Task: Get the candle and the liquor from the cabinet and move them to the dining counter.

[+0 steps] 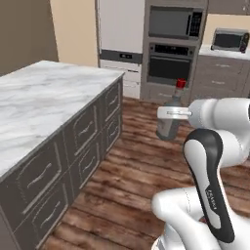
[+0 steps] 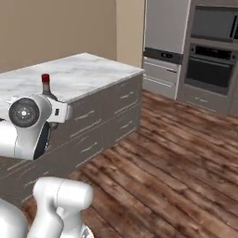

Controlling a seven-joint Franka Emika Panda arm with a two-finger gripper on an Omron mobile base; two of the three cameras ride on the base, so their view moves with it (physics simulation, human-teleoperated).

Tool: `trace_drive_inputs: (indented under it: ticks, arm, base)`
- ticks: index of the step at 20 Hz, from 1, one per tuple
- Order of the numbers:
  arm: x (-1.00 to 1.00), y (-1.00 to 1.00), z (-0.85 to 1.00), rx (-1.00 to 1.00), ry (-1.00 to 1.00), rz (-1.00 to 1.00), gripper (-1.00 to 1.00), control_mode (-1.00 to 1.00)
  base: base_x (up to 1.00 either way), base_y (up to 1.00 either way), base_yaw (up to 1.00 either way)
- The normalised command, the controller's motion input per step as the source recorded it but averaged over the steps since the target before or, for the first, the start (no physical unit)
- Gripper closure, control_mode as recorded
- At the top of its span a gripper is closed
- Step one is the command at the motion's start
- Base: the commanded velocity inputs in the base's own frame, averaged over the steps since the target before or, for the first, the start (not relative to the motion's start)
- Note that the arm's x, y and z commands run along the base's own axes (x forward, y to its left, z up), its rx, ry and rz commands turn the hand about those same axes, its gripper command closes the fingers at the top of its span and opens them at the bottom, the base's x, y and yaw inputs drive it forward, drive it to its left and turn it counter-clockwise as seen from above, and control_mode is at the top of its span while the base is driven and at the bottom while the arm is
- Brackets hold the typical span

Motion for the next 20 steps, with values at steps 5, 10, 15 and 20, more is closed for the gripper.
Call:
trace_drive_inputs:
  ticks: [5,10,15,20]
  arm:
    - [0.00,0.00,0.00,0.00,0.00,0.00,1.00,1.00]
    - [0.00,0.00,0.00,0.00,0.00,0.00,1.00,1.00]
    - [0.00,0.00,0.00,0.00,0.00,0.00,1.00,1.00]
    - [0.00,0.00,0.00,0.00,0.00,0.00,1.00,1.00]
  base:
    - [0.15,0.00,0.85]
    - [0.54,0.00,0.53]
    - [0.92,-0.05,0.14]
    - [0.91,-0.14,0.11]
